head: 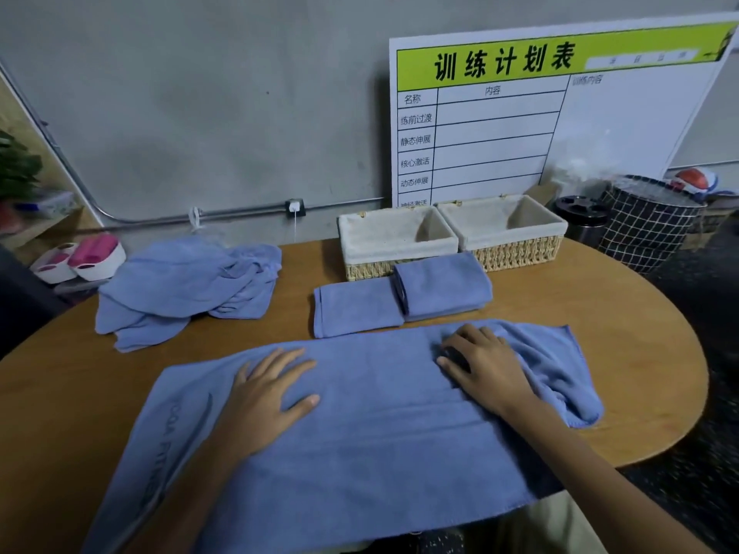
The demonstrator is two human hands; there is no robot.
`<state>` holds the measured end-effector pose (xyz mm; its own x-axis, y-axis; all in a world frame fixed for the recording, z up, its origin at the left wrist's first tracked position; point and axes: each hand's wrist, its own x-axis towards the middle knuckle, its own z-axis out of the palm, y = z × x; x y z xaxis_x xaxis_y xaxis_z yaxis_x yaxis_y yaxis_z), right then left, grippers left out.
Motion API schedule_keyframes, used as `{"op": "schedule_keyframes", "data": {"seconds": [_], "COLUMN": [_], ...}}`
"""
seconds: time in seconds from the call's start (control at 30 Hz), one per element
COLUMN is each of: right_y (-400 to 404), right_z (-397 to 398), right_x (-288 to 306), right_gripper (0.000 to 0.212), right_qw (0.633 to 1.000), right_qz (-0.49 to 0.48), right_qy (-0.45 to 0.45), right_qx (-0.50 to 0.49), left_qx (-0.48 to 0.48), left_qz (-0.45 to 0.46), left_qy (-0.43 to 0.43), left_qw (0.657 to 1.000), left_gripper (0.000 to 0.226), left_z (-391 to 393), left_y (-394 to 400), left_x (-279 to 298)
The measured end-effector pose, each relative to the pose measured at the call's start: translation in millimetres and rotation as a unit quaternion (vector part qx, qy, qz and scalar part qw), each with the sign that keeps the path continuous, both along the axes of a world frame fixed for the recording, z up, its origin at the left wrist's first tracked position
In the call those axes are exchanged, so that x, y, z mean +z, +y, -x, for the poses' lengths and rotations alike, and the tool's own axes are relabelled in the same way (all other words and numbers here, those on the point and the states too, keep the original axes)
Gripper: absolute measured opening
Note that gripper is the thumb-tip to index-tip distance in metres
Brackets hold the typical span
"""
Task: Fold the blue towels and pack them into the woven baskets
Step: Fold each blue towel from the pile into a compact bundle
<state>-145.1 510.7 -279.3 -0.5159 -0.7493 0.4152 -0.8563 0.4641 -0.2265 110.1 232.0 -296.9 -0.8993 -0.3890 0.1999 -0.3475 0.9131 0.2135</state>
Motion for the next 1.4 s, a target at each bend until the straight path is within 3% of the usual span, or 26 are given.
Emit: {"op": "schedule_keyframes", "data": {"seconds": [0.1, 0.27, 0.37, 0.43, 0.57, 0.63, 0.83, 0.9, 1.0, 1.07, 1.1, 1.17, 1.23, 1.4], "right_y": [-0.1, 4.8, -4.3, -5.1, 5.9, 10.3, 7.1, 16.8, 41.0, 49.6, 49.4, 44.7, 44.8, 76.3], "right_z": [4.3, 13.0, 12.4, 13.2, 20.8, 22.4, 27.5, 40.5, 67.7, 79.1, 80.1, 80.0, 84.8, 107.9], "right_x": [-9.3, -7.9, -4.4, -3.3, -5.9, -8.3, -0.3, 3.9, 8.9, 7.3, 6.0, 3.1, 3.3, 0.0], "right_gripper": [0.042, 0.076, 0.108, 0.114, 0.097, 0.09, 0.093, 0.079, 0.046, 0.037, 0.04, 0.052, 0.047, 0.037], "right_qw": [0.999, 0.992, 0.983, 0.978, 0.982, 0.982, 0.983, 0.99, 0.994, 0.993, 0.993, 0.991, 0.99, 0.98], "right_qz": [-0.036, -0.109, -0.174, -0.193, -0.163, -0.166, -0.156, -0.098, -0.053, -0.08, -0.095, -0.105, -0.087, -0.007], "right_qy": [-0.003, -0.054, -0.064, -0.079, -0.095, -0.091, -0.094, -0.105, -0.074, -0.056, -0.06, -0.078, -0.113, -0.197], "right_qx": [-0.02, -0.034, -0.003, 0.012, -0.001, -0.012, -0.003, -0.005, -0.054, -0.06, -0.048, -0.018, 0.002, -0.027], "left_qx": [0.013, 0.023, 0.068, 0.041, 0.124, 0.16, 0.136, 0.132, 0.114, 0.033, -0.022, -0.094, -0.092, -0.084], "left_qz": [-0.011, -0.028, -0.018, -0.006, -0.017, -0.041, -0.071, -0.058, 0.041, 0.04, 0.022, -0.014, -0.036, -0.009], "left_qy": [-0.099, -0.067, -0.102, -0.13, -0.08, -0.095, -0.119, -0.12, -0.006, 0.105, 0.118, 0.031, -0.086, -0.141], "left_qw": [0.995, 0.997, 0.992, 0.991, 0.989, 0.982, 0.981, 0.982, 0.993, 0.993, 0.993, 0.995, 0.991, 0.986], "left_gripper": [0.091, 0.099, 0.105, 0.103, 0.112, 0.11, 0.103, 0.095, 0.078, 0.062, 0.056, 0.057, 0.072, 0.088], "left_z": [2.8, -6.8, -0.4, 3.4, -26.2, -43.2, -40.3, -38.8, -29.4, -7.3, 7.7, 34.6, 46.3, 37.2], "left_y": [2.8, 11.6, -2.8, -3.4, -32.0, -51.0, -74.5, -78.7, -57.6, -14.2, 14.4, 69.8, 97.8, 90.8], "left_x": [9.0, 3.3, 6.8, 5.2, 3.7, 7.1, 11.1, 14.3, 15.9, 20.3, 23.0, 23.3, 18.1, 15.5]}}
